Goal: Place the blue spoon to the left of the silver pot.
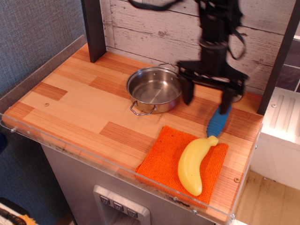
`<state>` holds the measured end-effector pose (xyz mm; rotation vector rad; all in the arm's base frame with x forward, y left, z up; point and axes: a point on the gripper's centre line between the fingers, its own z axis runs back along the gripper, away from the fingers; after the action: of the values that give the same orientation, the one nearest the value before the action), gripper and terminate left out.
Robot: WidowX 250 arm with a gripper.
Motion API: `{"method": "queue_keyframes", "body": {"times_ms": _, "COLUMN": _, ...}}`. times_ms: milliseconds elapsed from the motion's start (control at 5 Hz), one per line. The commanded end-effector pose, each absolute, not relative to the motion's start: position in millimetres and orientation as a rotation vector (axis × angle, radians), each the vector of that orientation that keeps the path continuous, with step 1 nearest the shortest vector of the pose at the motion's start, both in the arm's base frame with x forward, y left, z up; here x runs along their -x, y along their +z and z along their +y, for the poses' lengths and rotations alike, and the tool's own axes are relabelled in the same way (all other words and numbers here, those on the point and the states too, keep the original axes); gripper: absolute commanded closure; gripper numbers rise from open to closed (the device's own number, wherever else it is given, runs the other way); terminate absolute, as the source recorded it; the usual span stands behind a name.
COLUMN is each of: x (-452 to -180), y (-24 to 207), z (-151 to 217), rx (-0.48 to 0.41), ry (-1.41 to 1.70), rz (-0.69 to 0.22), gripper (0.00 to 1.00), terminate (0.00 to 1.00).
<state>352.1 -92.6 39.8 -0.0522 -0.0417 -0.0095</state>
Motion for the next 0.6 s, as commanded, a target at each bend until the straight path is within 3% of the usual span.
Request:
{"method": "queue_keyframes", "body": {"times_ms": 0, "x": -374.0, "y": 24.1, "z": -111.7, "rx": 0.015, "ry": -0.005, "rz": -0.093, "gripper": 0.00, "terminate": 0.00}}
{"method": "queue_keyframes", "body": {"times_ms": 200, "x": -372.6, "y": 15.9, "z": -113.9, "rx": -0.011, "ry": -0.022, "rz": -0.092, "gripper": 1.00, "terminate": 0.00}}
{"method": "queue_keyframes", "body": {"times_ms": 400, "x": -370.6, "y": 21.2, "z": -111.5, "rx": -0.014, "ry": -0.032, "rz": -0.092, "gripper": 1.00, "terminate": 0.00}}
